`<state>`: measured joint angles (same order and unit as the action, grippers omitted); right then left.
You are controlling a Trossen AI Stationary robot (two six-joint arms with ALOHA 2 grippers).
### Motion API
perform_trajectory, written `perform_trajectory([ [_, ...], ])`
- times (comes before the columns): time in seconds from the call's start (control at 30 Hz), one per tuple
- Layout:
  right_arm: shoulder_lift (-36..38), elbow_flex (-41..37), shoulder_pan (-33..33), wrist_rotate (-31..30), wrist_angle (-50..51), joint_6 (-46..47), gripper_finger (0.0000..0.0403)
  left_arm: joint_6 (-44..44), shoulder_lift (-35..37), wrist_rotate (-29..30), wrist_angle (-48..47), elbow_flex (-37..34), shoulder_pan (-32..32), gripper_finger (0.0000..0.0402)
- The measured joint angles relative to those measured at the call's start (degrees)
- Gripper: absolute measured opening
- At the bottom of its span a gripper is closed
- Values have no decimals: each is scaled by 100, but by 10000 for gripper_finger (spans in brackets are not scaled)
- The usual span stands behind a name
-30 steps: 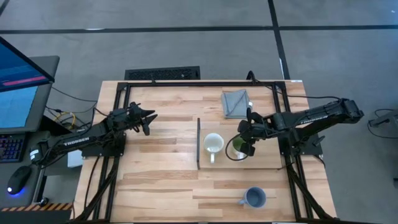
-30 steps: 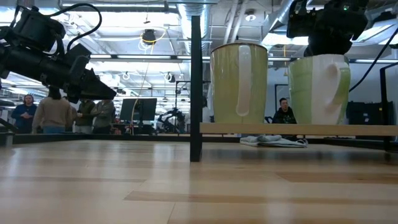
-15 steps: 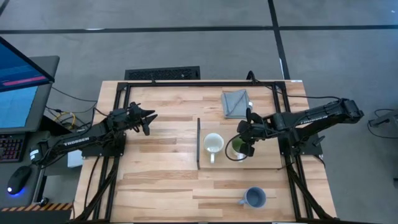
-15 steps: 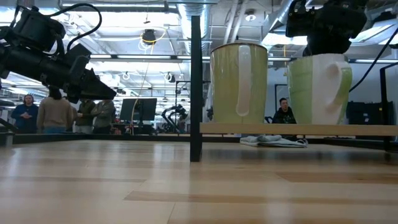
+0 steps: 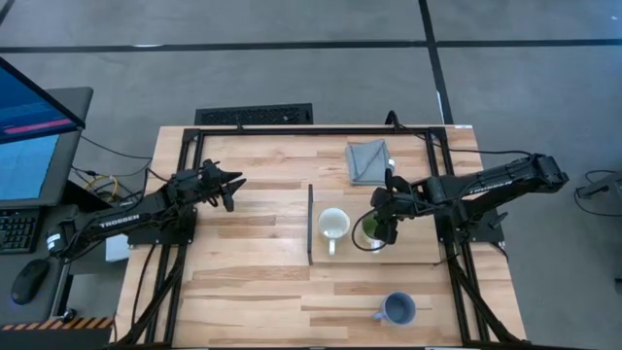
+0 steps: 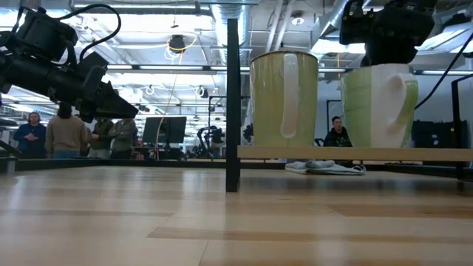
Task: Stack small to large cups/mugs on shelf
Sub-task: Put the blue mug on the shelf
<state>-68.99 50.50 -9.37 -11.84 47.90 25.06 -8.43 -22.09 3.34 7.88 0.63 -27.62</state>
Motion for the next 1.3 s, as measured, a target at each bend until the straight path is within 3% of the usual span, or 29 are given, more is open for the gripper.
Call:
perform_trajectory([
  [0.57,4,2,2,226,0,47,254,0,0,0,-2,0,-1,119],
  [1.3,7,130,2,272,23,-161,260,0,-2,0,-6,0,0,119],
])
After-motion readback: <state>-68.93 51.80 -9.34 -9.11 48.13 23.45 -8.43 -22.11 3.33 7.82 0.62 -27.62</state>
